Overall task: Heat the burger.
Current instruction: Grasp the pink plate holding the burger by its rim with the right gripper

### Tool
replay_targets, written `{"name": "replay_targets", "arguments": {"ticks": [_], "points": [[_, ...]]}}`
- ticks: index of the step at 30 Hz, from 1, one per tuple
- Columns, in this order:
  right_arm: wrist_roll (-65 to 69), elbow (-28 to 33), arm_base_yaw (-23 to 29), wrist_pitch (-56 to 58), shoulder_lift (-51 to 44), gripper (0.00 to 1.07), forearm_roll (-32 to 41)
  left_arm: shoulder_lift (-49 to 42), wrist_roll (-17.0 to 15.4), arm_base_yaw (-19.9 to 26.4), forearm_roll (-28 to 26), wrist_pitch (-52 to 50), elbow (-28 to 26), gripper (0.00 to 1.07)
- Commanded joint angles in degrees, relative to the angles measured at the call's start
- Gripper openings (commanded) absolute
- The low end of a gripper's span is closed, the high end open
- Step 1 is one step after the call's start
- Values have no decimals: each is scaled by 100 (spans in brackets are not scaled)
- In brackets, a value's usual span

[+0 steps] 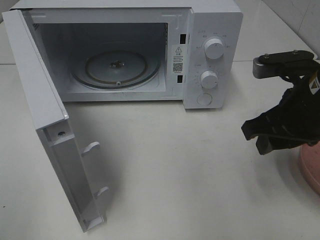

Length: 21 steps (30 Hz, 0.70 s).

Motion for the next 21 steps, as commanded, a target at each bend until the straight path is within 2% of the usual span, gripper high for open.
{"name": "replay_targets", "arguments": {"ticks": [1,2,3,4,14,21], "points": [[-160,-46,-40,229,-63,81,-155,-115,0,6,11,-74,17,98],[-178,-46,-40,395,-63,98,-298,-115,0,6,11,-74,17,98],[-178,-46,-40,395,-63,98,-298,-115,0,6,11,-74,17,98],[-195,-46,-40,521,-63,102,-441,-115,0,6,11,-74,17,98],[-201,-46,-52,911,-63,99,-762,-115,0,6,11,-74,17,98],[-430,-46,-825,888,-29,96,-739,-115,0,6,11,-74,17,98]]}}
